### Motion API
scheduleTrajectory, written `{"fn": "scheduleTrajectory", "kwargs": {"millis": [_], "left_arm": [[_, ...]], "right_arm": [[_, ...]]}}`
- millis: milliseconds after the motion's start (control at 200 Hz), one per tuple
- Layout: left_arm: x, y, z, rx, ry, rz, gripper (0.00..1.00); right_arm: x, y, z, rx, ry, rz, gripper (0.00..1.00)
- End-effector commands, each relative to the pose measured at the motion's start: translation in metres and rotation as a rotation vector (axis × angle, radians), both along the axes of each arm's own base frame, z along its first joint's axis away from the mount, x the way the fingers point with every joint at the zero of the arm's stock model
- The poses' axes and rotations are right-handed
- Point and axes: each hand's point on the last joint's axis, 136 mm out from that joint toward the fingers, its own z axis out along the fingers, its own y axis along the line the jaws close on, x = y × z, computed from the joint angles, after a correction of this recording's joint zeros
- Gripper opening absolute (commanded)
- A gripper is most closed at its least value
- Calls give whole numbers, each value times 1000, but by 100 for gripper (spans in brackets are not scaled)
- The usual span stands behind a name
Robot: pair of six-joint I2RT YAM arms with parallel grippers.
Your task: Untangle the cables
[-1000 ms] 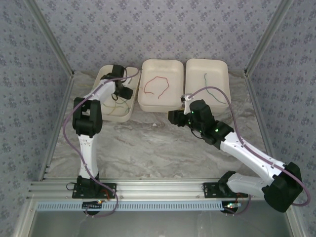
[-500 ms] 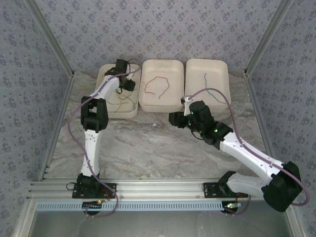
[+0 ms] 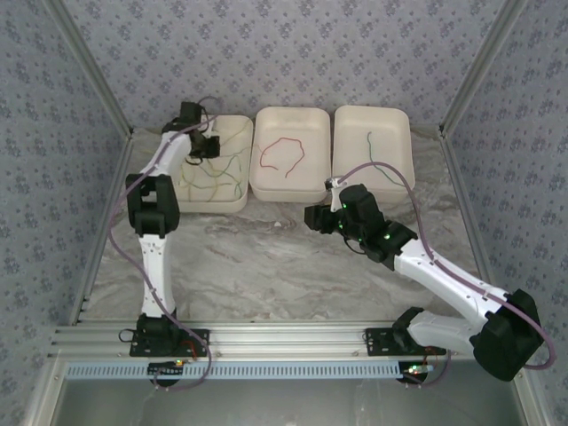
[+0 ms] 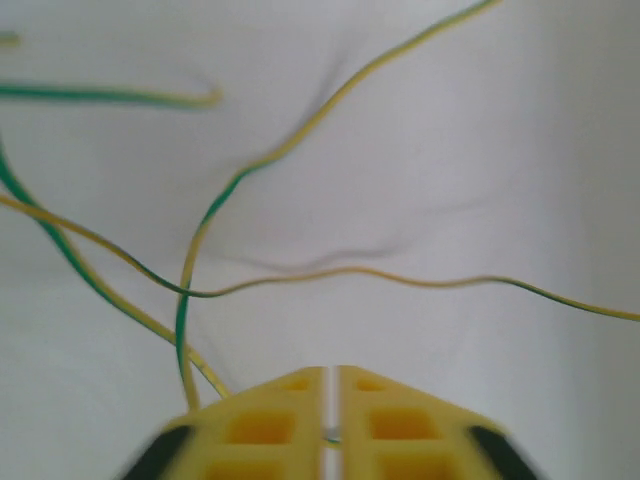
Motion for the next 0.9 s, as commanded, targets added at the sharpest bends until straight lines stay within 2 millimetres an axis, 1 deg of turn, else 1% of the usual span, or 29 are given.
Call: {"fn": "scheduleTrajectory", "kwargs": {"millis": [0,35,50,135,190,245,315,370,440,520,590,735,809,894], "left_arm": [[-4,-52,80,-190,-130,-141,45],[-5,-62,83,-184,-127,-155,51],[-8,-64,80,-172,-108,-155,53],[-11,-81,79,-104,-115,-166,55],[-9,-86,79,-67,-134,-149,61],[-6,-89,78,-72,-138,-136,66],[-3,-96,75,-96,-114,-156,66],[-5,-105,70,-106,-87,-210,63],[-10,-113,61,-67,-73,-288,62],[-12,-120,51,-37,-73,-340,63],[-9,-120,43,-22,-72,-340,64],[0,-114,29,46,-77,-314,68],[-1,-116,23,43,-63,-327,67],[-3,-117,11,38,-33,-333,65]], "right_arm": [[-1,-1,2,17,4,-2,46],[-2,-2,1,11,6,-9,46],[-2,-3,0,10,7,-12,46],[-2,-5,-3,2,10,-17,46],[-3,-6,-4,5,11,-20,46],[-3,-6,-4,6,11,-18,46],[-4,-7,-3,6,11,-16,46],[-5,-8,-3,3,12,-13,46],[-6,-9,-4,-3,14,-8,46],[-6,-10,-6,0,18,-10,46],[-6,-11,-8,5,22,-13,46],[-8,-12,-9,9,27,-11,46],[-8,-13,-9,13,26,-14,46],[-8,-13,-9,14,26,-14,46]]}}
